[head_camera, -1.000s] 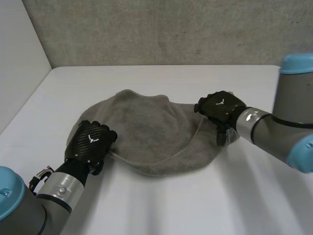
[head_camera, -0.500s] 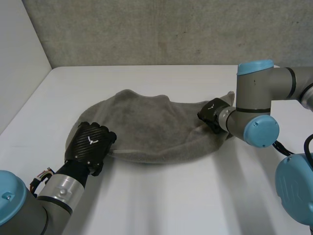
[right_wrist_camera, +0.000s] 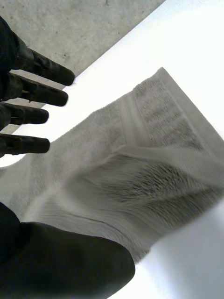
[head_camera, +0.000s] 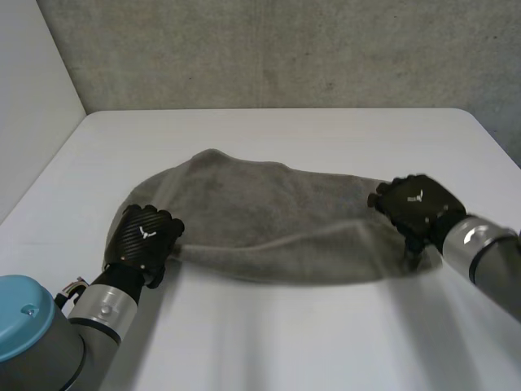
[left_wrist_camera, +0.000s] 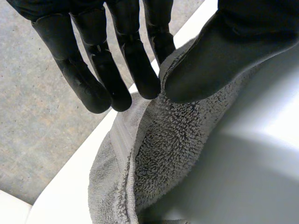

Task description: Fold the towel.

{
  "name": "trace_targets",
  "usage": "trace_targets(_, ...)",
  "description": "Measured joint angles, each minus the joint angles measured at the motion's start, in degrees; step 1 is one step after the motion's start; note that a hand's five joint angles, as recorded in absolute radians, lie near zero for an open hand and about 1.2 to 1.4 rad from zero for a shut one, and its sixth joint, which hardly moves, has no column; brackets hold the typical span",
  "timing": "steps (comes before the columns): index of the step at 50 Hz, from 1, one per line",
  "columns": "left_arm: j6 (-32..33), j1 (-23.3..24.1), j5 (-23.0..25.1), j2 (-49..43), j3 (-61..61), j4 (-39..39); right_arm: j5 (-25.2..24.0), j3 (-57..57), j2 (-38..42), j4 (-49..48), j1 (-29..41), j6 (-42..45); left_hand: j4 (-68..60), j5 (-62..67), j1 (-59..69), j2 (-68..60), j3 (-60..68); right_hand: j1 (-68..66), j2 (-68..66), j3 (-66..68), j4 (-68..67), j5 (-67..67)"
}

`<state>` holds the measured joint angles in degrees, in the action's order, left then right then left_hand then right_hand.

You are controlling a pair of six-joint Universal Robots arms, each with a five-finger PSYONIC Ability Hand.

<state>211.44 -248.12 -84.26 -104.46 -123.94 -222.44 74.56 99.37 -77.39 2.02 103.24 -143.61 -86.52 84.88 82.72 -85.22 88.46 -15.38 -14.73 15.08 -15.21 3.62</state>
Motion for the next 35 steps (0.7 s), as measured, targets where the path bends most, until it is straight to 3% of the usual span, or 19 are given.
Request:
trace_targets(6,-0.02,0.54,0.07,-0.21,-0.11,-0.01,-0.44,4.87,-3.1,-4.76,-0.28,-0.35,0.0,0.0,0.0,0.0,0.0,0.94,0.24,-0.59,0.3,0.0)
trace_targets(19,-0.03,0.73,0.06,-0.01,-0.36,-0.02,-0.34,0.84,-1.71,-4.75,0.33,-4.99,0.0,0.0,0.0,0.0,0.0,0.9,0.24,-0.59,0.29,0.0)
trace_targets(24,-0.01,0.74,0.05,-0.05,-0.44,-0.02,-0.19,-6.38,3.91,-1.76,0.69,-6.0,0.0,0.0,0.0,0.0,0.0,-2.52,-2.82,2.44,-2.58,4.39)
trace_targets(35,0.03,0.97,0.04,0.33,-1.03,-0.02,-0.59,-32.82,24.85,19.95,1.54,-6.99,0.0,0.0,0.02,0.0,0.0,-18.24,-18.62,18.44,-18.26,20.13)
